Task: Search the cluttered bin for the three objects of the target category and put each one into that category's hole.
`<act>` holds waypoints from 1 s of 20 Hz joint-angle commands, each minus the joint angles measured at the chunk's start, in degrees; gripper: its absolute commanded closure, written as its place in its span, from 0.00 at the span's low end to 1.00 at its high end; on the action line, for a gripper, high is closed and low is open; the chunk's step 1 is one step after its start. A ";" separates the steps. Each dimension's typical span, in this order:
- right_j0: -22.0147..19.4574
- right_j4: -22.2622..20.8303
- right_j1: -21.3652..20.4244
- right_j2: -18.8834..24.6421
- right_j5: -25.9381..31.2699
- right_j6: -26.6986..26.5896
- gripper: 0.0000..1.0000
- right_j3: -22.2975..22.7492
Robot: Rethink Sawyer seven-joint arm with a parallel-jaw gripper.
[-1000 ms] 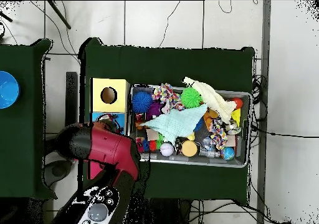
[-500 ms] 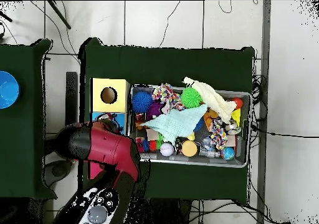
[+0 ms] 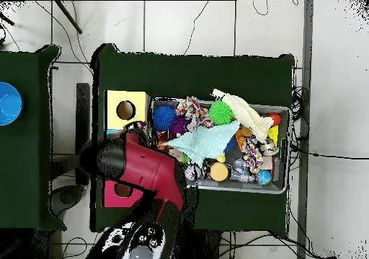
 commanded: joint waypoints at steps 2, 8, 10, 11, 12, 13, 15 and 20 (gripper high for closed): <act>-7.51 -6.02 -3.12 7.01 1.30 -4.15 0.00 5.44; -15.84 -10.59 -6.68 12.86 0.22 -10.72 0.00 8.02; -17.56 -12.47 -7.46 13.83 0.60 -11.35 0.00 8.26; -18.09 -13.30 -7.74 14.12 0.88 -11.18 0.00 8.25; -18.62 -14.14 -8.01 14.40 1.15 -11.01 0.00 8.25; -19.25 -14.88 -8.34 14.78 1.23 -10.83 0.00 8.40; -19.69 -16.17 -8.64 15.37 1.44 -9.70 0.00 8.32; -22.08 -19.60 -9.26 17.22 1.66 -8.98 0.00 8.00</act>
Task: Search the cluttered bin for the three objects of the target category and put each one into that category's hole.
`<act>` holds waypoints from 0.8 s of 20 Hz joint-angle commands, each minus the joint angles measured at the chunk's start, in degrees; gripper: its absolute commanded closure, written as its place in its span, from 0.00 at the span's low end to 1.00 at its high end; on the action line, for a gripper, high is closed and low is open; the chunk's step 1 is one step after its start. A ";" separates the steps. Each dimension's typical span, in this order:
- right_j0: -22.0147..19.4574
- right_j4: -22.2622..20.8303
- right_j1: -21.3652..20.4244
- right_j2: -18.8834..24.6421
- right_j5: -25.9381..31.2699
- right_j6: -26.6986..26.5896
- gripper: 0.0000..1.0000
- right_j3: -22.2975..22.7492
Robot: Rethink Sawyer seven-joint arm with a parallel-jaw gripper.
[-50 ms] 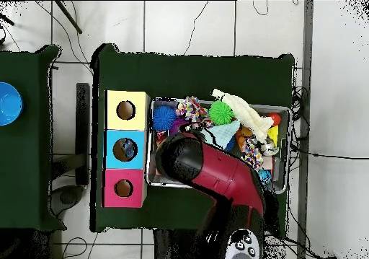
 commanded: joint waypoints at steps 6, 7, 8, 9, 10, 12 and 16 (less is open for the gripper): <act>-4.00 -10.31 -1.48 8.16 5.50 -8.42 0.00 1.54; -4.42 -10.76 -1.56 8.24 6.54 -8.49 0.00 1.04; -4.55 -11.60 -1.48 7.70 7.30 -8.50 0.00 0.04; -4.68 -12.44 -1.39 7.17 8.05 -8.51 0.00 -0.96; -5.73 -13.05 -1.64 7.30 9.16 -9.39 0.00 -1.77; -9.06 -14.49 -1.57 8.38 10.83 -12.38 0.00 -4.05; -16.35 -17.62 -1.38 12.09 13.95 -18.55 0.00 -7.67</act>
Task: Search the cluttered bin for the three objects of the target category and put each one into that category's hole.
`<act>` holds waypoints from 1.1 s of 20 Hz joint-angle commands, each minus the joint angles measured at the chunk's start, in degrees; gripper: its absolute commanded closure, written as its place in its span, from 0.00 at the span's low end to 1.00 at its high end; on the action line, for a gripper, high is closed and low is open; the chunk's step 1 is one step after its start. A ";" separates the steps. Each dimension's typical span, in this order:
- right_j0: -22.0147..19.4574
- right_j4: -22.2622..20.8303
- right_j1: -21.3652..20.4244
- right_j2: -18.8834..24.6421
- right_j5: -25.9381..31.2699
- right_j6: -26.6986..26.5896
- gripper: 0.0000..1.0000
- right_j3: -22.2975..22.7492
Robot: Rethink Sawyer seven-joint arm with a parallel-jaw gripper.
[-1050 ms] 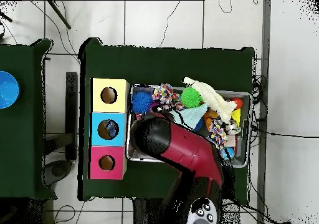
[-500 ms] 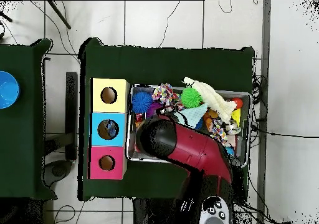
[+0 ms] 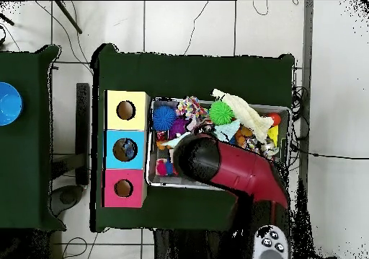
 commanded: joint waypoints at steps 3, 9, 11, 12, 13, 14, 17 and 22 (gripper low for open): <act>-13.60 -7.51 0.78 10.91 10.59 -21.42 0.00 -6.64; -18.80 -11.34 1.39 14.85 11.29 -23.17 0.00 -9.08; -20.89 -11.54 2.03 16.95 11.59 -23.92 0.00 -9.17; -21.60 -11.85 2.11 17.64 11.06 -23.90 0.00 -8.78; -21.84 -12.30 2.11 17.97 10.34 -23.39 0.00 -8.44; -22.08 -12.72 1.94 18.19 9.77 -22.88 0.00 -7.93; -21.48 -13.87 1.38 18.00 8.70 -20.67 0.00 -6.95; -21.69 -15.23 1.36 18.92 7.09 -18.60 0.00 -6.43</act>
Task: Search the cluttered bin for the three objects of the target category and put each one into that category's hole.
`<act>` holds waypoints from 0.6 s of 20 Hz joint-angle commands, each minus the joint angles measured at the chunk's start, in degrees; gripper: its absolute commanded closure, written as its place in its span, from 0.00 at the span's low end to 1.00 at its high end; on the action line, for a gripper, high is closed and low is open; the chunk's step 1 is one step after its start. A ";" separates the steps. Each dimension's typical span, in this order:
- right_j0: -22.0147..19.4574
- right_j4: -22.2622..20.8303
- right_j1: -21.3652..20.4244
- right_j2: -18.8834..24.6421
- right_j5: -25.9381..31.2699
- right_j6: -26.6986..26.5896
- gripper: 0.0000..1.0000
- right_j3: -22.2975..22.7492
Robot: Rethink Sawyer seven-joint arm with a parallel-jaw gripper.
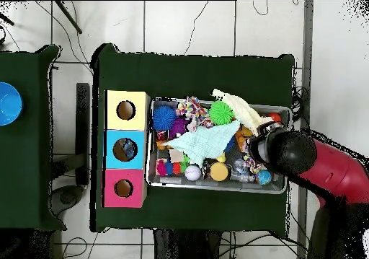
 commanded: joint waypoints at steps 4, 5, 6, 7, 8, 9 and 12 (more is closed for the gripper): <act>0.14 -4.00 1.33 8.55 2.17 -10.28 0.00 0.77; 0.34 -3.91 1.37 8.50 2.48 -9.46 0.00 0.80; 0.78 -3.88 1.27 8.18 2.42 -8.29 0.00 1.10; 1.22 -3.86 1.16 7.86 2.36 -7.13 0.00 1.40; 1.66 -3.83 1.06 7.54 2.30 -5.96 0.00 1.70; 2.10 -3.89 0.96 7.11 1.89 -4.95 0.00 2.00; 3.26 -4.00 0.85 5.79 0.08 -2.26 0.00 3.17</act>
